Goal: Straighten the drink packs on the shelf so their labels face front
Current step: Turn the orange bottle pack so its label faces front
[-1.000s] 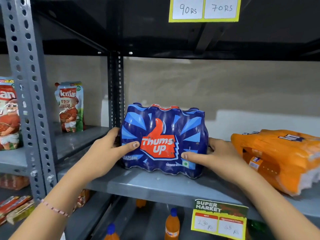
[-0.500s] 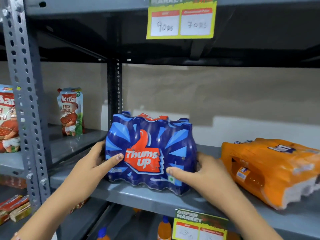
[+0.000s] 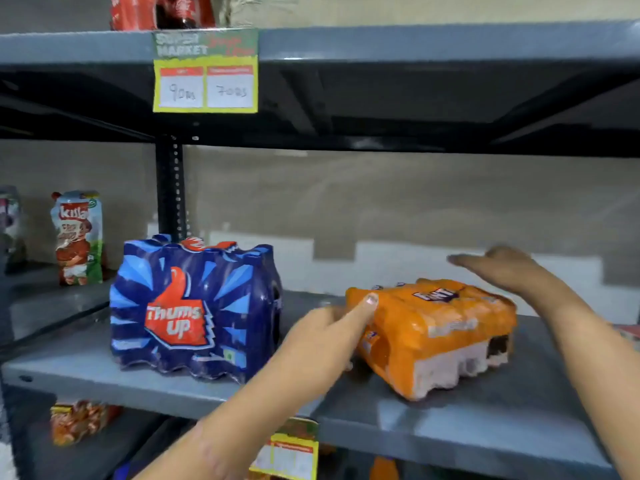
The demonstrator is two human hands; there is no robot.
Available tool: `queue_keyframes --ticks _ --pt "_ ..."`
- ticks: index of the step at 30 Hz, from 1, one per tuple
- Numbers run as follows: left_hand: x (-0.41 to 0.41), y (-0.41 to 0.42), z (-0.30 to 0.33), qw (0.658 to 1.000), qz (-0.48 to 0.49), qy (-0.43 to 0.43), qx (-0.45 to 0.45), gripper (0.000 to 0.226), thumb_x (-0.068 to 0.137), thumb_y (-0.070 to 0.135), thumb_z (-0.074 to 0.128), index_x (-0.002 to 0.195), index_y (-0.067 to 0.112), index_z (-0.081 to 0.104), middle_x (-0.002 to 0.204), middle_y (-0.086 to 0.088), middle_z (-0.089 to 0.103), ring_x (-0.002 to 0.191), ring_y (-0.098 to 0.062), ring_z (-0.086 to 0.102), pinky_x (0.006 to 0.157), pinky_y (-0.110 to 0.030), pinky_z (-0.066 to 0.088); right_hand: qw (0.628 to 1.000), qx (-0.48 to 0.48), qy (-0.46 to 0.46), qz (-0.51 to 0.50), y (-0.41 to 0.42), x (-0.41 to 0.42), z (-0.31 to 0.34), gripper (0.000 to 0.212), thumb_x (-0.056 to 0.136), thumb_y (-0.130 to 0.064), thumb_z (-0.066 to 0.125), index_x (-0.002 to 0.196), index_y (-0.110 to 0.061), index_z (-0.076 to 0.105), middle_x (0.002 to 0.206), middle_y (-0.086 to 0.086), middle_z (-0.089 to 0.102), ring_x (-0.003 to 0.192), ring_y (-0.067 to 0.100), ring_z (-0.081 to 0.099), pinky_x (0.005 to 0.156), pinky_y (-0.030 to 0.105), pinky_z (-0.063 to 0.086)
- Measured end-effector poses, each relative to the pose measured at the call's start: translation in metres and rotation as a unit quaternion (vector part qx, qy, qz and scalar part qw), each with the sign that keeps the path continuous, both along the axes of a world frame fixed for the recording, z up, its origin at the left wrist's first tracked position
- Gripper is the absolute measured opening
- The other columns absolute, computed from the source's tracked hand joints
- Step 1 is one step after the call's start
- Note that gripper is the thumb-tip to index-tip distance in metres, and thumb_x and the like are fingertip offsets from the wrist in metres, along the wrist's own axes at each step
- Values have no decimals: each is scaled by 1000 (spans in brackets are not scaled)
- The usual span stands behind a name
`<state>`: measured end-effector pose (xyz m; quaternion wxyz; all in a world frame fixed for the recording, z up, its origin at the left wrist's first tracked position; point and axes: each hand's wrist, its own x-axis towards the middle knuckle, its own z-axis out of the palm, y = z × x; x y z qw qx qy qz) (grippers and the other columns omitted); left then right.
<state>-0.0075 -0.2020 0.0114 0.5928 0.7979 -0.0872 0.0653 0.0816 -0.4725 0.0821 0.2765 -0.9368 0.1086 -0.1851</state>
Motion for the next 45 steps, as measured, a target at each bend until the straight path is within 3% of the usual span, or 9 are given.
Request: queue_keyframes --ticks 3,9,16,22,26,31,36,40,45 --pt "17 -40 11 990 -34 131 -49 53 81 72 57 99 23 61 88 2 63 84 -20 63 76 -35 58 962 184 162 117 -21 16 -24 59 74 -59 72 106 -9 75 94 12 79 77 25 75 70 32 59" --pt "26 -64 6 995 -4 30 -97 15 81 27 78 83 26 64 97 1 77 80 -11 72 68 -24 58 956 251 30 150 -40 23 -48 58 69 -56 77 96 -5 78 84 13 80 79 30 77 83 39 58" --pt "42 -57 -15 993 56 -68 83 75 68 22 88 128 19 44 123 0 55 110 -21 60 83 -35 57 939 249 -113 210 -43 17 -74 45 84 -48 67 100 -6 70 86 4 78 65 9 75 53 17 54" --pt "59 -52 -17 991 20 -61 115 68 72 17 87 117 26 37 109 11 51 106 -17 57 82 -33 54 935 254 -78 236 -57 25 -80 52 66 -55 75 102 -19 67 100 3 78 83 14 76 73 28 57" --pt "66 -43 -7 983 15 -52 177 53 83 36 78 116 24 38 113 7 51 104 -16 54 82 -29 48 899 354 -58 252 -60 33 -81 85 67 -82 58 124 -19 64 117 3 73 109 21 69 98 46 51" --pt "78 -34 5 980 91 -45 172 39 75 29 86 81 12 51 76 -5 67 56 -20 67 54 -32 57 851 451 -113 243 -66 39 -81 75 64 -90 48 52 -16 60 59 -3 67 81 17 59 86 40 42" --pt "91 -41 10 990 45 -40 128 37 76 33 83 88 2 67 79 -11 75 81 -27 76 80 -45 63 819 503 -72 265 -73 38 -82 77 87 -73 39 56 -6 58 65 15 65 69 30 61 77 43 48" --pt "74 -50 15 989 -91 8 113 23 88 33 74 95 31 52 89 22 59 73 12 60 56 -6 49 821 515 -70 234 -79 37 -81 81 85 -76 41 46 -5 53 71 19 66 72 35 62 87 47 50" --pt "71 -63 7 983 -181 -2 31 36 88 26 73 108 40 47 107 31 56 75 24 62 56 -2 50 798 535 28 276 -79 29 -78 83 77 -80 45 45 -3 47 84 29 67 60 35 64 66 39 54"
